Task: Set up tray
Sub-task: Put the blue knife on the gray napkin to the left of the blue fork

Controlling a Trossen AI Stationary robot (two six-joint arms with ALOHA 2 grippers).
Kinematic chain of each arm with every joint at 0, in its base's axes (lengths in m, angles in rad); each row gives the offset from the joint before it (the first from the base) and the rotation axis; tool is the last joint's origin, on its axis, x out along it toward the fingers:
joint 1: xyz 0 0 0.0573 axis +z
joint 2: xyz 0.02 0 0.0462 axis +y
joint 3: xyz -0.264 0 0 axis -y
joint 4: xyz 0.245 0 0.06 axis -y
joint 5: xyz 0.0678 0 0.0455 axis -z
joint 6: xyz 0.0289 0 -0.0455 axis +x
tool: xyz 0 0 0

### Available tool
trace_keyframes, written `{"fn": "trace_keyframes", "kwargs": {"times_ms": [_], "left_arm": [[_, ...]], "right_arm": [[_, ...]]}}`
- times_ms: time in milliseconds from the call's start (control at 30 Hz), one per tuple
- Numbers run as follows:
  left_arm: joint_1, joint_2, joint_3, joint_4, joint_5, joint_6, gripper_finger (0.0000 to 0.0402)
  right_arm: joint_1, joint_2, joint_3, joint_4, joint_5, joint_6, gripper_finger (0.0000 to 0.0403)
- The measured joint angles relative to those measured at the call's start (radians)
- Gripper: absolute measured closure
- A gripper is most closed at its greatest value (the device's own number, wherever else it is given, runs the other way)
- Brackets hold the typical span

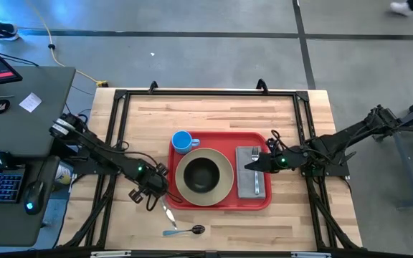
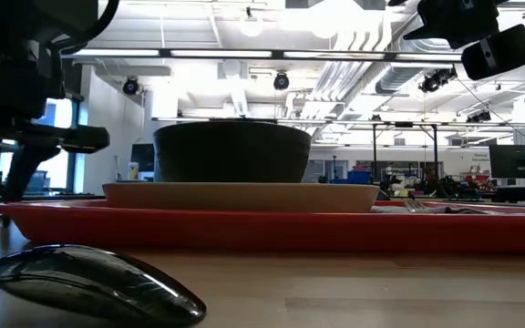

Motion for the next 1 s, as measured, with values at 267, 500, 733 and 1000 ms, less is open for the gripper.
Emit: {"fn": "trace_keyframes", "kwargs": {"times_ms": [267,500,733,1000], "left_arm": [[-0.002,0.003,0.046,-0.085,0.131,-0.022,0.0327],[-0.002,0.002,0.080,-0.237,0.136,-0.062,0.0326],[-0.002,0.002,0.162,-0.376,0.199,-0.072,0.0326],[-0.002,0.002,0.257,-0.520,0.257,-0.147,0.0326]], "right_arm": [[0.000,0.000,0.000,0.000,0.000,-0.008,0.0247],[0.000,0.000,0.000,0.000,0.006,-0.033,0.0247],[0.000,0.000,0.000,0.000,0.030,-0.060,0.0247],[0.000,0.000,0.000,0.000,0.045,-0.086,0.0247]]}}
